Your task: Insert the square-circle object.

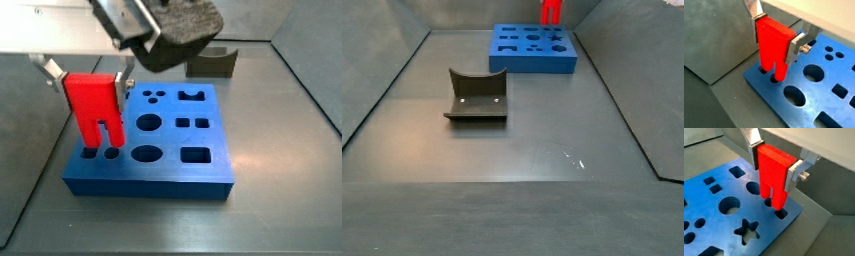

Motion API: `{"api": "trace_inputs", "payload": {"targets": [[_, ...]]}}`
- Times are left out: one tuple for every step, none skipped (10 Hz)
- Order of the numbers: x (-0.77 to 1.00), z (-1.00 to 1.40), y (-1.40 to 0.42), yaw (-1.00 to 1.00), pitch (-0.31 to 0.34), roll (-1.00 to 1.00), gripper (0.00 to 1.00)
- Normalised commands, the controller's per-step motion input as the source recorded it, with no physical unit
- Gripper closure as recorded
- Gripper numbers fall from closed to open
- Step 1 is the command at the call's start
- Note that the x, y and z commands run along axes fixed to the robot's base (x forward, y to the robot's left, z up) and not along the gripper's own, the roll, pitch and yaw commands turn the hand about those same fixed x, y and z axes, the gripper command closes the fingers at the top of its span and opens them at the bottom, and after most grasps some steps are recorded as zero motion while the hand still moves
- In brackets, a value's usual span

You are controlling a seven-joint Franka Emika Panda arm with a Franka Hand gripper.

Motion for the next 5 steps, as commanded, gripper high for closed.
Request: {"api": "trace_inputs", "payload": {"targets": [[0.00,-0.43,-0.06,0.03,-0.051,0.09,1.00],[0.00,-0.40,-0.02,0.02,-0.059,0.09,1.00],[0.00,-0.31,-0.01,0.01,-0.054,0.12,1.00],[0.00,-0.25,-0.02,0.00,-0.013,0.17,1.00],[-0.02,-0.27,-0.03,0.00,0.000,0.21,1.00]]}}
